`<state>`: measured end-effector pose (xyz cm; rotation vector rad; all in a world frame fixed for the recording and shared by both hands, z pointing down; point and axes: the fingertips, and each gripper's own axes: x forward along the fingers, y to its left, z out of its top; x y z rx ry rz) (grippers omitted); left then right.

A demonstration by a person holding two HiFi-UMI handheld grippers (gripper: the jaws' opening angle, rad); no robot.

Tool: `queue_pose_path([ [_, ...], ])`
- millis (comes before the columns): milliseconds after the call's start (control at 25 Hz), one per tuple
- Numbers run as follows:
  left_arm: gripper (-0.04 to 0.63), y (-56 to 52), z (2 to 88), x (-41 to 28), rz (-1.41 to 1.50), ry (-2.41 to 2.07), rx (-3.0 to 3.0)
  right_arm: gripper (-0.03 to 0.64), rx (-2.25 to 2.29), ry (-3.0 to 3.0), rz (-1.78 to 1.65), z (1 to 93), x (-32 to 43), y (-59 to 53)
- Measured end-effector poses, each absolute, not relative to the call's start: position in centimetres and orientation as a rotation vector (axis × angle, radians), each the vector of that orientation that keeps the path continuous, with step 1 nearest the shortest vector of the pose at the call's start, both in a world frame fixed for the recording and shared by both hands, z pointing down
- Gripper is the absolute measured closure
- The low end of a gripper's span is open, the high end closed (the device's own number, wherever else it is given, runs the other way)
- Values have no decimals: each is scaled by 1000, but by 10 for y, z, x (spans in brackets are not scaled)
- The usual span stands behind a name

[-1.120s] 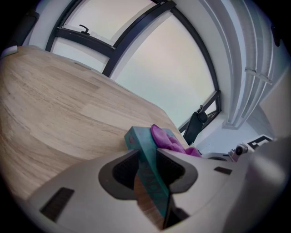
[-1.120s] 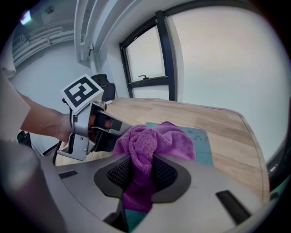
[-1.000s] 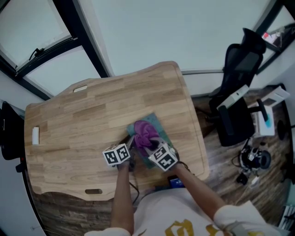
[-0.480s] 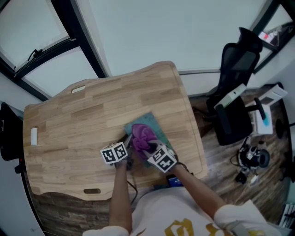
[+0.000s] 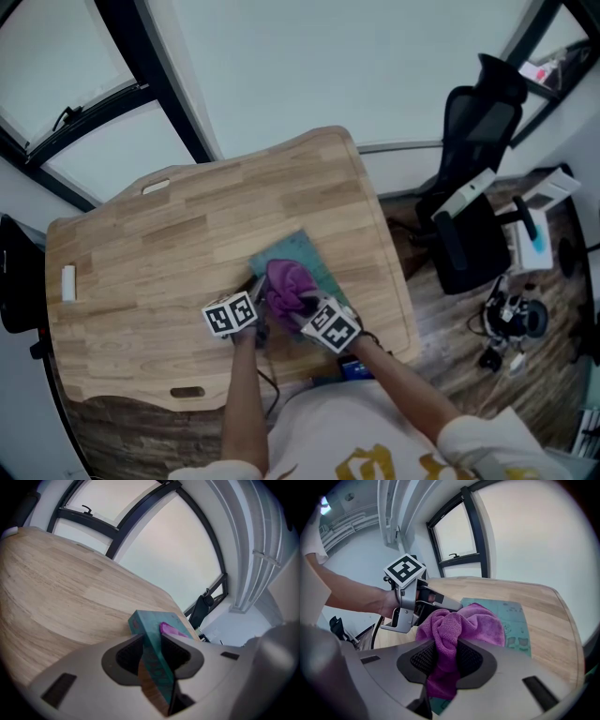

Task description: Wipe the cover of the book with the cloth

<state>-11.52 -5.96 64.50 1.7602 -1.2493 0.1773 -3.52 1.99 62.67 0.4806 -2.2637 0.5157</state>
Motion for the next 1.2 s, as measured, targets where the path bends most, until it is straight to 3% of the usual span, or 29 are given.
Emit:
queue_pose_path([
  [1200, 471, -59, 645, -115, 178, -1249, 1762, 518, 361, -2222, 695, 629, -30, 30],
])
